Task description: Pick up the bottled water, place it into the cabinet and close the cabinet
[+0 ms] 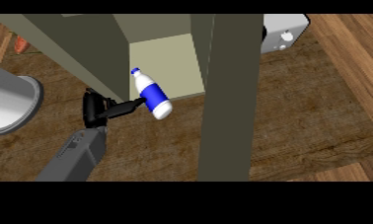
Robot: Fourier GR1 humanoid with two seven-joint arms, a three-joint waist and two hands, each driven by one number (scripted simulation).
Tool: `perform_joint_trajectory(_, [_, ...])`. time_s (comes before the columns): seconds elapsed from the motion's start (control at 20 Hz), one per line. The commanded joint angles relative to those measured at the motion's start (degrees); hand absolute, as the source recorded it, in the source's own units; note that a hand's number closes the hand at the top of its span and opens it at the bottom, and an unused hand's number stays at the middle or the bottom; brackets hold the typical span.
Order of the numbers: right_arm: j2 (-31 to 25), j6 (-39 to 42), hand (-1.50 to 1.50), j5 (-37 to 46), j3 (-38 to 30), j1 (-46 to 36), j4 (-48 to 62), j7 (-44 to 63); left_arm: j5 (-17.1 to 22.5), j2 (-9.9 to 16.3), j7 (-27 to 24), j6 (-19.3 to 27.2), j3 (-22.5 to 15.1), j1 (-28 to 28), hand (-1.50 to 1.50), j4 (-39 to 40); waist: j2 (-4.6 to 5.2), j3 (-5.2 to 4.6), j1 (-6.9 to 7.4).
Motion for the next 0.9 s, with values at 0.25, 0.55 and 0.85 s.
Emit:
perform_joint_trajectory(0.25, [-0.98, 0.38, -1.5, -0.09, -0.48, -0.39, 0.7, 0.46, -1.37, -4.69, 0.93, -2.38, -1.87, -16.7, 1.5, -1.73, 0.07, -0.94, -0.96])
perform_joint_trajectory(0.55, [-1.37, 0.42, -1.5, 0.85, -0.73, -0.67, -0.11, 0.34, -0.7, -9.12, -1.58, -4.06, -2.26, -16.3, 1.5, -0.78, -0.34, -0.99, 1.08])
perform_joint_trajectory(0.85, [-1.33, 1.91, -1.5, 0.31, -1.16, 2.14, -2.18, 0.66, 0.56, -10.7, -3.0, -7.61, -1.43, -15.9, 1.5, 0.85, -1.05, -0.91, 2.59])
